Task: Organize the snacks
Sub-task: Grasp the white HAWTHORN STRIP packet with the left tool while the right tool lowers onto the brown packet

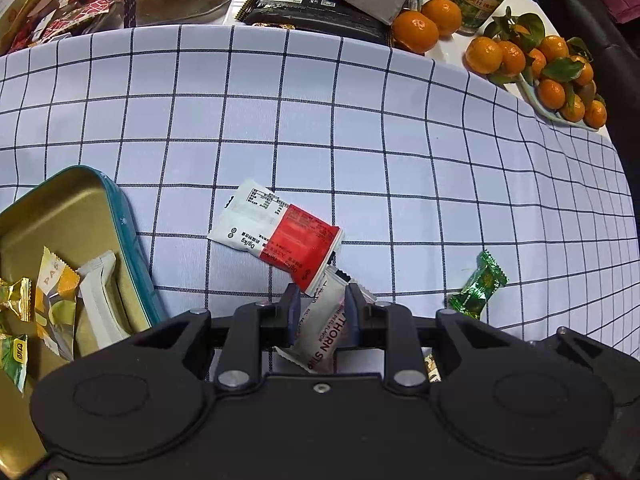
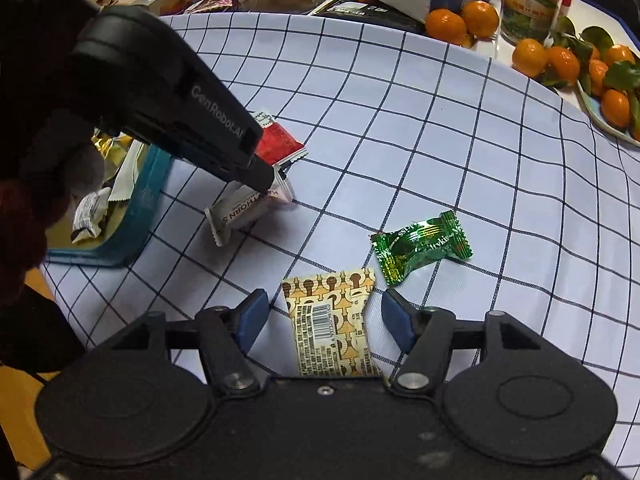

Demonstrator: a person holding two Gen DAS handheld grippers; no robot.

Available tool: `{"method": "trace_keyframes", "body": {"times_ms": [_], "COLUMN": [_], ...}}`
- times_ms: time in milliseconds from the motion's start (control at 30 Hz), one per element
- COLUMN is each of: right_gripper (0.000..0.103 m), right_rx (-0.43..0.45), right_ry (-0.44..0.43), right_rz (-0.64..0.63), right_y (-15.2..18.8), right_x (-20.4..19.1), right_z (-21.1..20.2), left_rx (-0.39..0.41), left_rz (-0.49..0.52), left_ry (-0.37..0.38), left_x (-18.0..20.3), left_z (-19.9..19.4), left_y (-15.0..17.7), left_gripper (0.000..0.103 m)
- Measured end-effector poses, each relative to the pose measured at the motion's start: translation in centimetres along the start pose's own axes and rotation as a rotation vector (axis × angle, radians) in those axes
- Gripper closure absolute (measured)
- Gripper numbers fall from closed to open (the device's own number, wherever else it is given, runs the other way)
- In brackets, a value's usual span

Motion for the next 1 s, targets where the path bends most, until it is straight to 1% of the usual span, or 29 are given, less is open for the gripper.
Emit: {"method": "trace_keyframes", "body": {"times_ms": [133, 300, 400, 500, 600, 733, 800, 833, 867, 967, 1000], "right_gripper": [0.051, 0.052, 0.052, 0.052, 0.051, 0.05, 0.05, 0.05, 0.05, 0.049, 0.049], "right_rx": [0.01, 0.027, 0.029, 0.027, 0.025, 0.024, 0.023, 0.022, 0.022, 0.022, 0.021], "right_ry": [0.065, 0.169, 0.208, 0.212, 0.222, 0.226, 0.224, 0.222, 0.222, 0.225, 0.226], "right_rz": [0.047, 0.148, 0.196, 0.222, 0.196, 0.188, 0.197, 0.2, 0.202, 0.194, 0.19], "right_y": [-0.5, -1.1, -1.3, -1.5, -1.5, -1.4, -1.5, -1.5, -1.5, -1.5, -1.5], "right_x": [1.8, 5.3, 6.9, 7.3, 7.1, 6.8, 6.9, 6.9, 6.9, 6.8, 6.8], "right_z": [0.0, -0.1, -0.2, -0.2, -0.2, -0.1, -0.2, -0.2, -0.2, -0.1, -0.1], "left_rx": [0.002, 0.003, 0.01, 0.027, 0.044, 0.009, -0.001, 0.011, 0.008, -0.023, -0.02], "left_rz": [0.013, 0.056, 0.112, 0.159, 0.182, 0.191, 0.206, 0.218, 0.224, 0.199, 0.196], "left_ry": [0.013, 0.066, 0.093, 0.057, 0.028, 0.036, 0.01, -0.006, -0.016, -0.013, -0.011], "left_x": [0.1, 1.1, 2.1, 2.4, 2.2, 1.9, 1.9, 2.0, 2.0, 1.7, 1.7], "left_z": [-0.2, -0.6, -0.9, -1.0, -1.0, -0.3, 0.1, 0.0, 0.1, 1.0, 1.1], "left_y": [0.0, 0.3, 0.6, 0.9, 0.9, 1.3, 1.6, 1.6, 1.7, 1.9, 2.0], "left_gripper": [0.069, 0.069, 0.069, 0.069, 0.069, 0.069, 0.068, 0.062, 0.06, 0.057, 0.055]}}
Point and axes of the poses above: each gripper's, at about its wrist camera, not at the fingertips, and z roughly the way its jaws point, x to its right, y to its underside, the point moved 6 cm from there along z, roughly the way its jaws point, and after that the axes turned 15 degrees about x, right-handed, at the moved point
